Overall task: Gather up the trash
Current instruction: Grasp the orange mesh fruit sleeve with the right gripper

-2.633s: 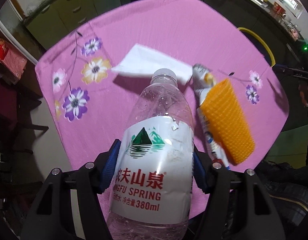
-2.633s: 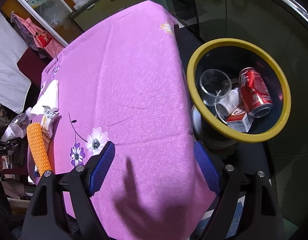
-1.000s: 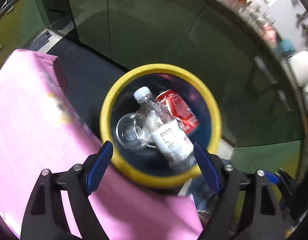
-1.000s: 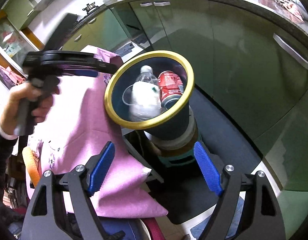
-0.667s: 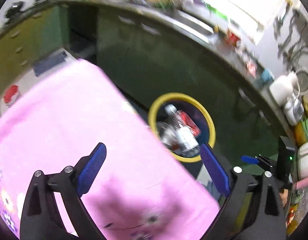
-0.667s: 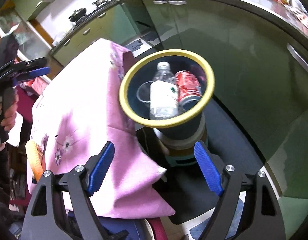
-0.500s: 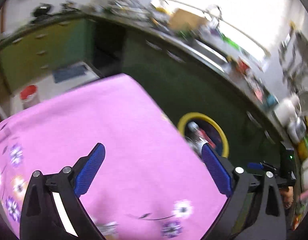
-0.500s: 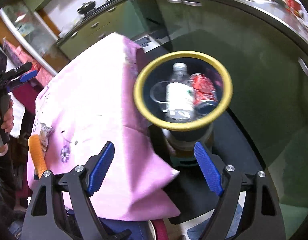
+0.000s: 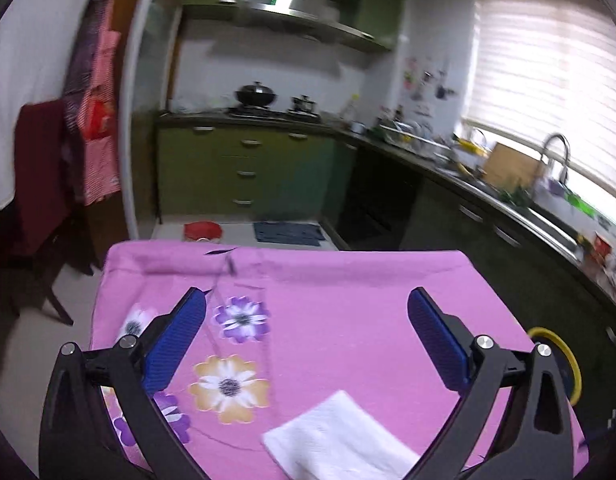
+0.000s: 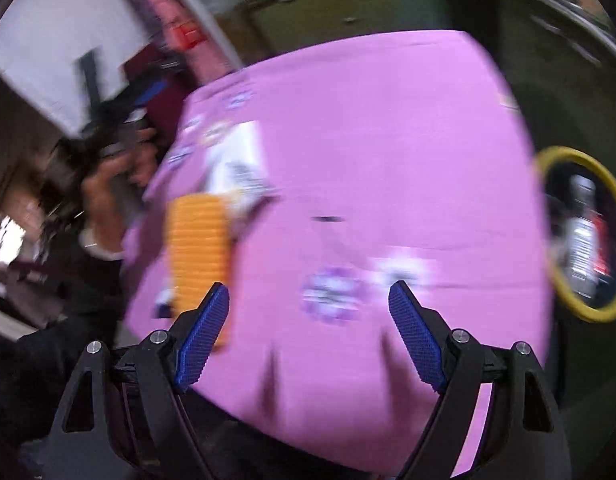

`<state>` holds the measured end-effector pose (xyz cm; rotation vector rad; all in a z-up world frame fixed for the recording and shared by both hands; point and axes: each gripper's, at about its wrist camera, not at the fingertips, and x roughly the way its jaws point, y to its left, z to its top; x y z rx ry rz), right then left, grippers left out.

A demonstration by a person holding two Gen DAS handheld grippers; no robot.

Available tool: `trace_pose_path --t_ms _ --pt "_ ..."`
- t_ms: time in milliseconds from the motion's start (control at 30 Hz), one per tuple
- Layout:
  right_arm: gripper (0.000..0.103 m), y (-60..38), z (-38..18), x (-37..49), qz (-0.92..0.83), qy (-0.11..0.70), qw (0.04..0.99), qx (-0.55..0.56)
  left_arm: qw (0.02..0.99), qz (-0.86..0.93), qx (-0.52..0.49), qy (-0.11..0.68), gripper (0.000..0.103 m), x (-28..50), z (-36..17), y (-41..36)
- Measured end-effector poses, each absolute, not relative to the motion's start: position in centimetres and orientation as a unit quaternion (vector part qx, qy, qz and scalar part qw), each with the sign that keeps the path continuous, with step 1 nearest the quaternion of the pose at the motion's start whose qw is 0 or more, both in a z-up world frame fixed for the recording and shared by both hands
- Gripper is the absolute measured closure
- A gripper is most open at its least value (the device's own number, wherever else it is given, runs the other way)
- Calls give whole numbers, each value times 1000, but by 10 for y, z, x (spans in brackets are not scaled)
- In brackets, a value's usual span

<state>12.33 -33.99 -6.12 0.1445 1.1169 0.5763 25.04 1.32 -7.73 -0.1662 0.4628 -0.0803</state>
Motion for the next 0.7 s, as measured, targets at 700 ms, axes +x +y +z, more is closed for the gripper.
trace_pose_path --t_ms 700 --pt "22 -217 -117 120 299 562 771 1 972 -9 -64 227 7 240 -94 25"
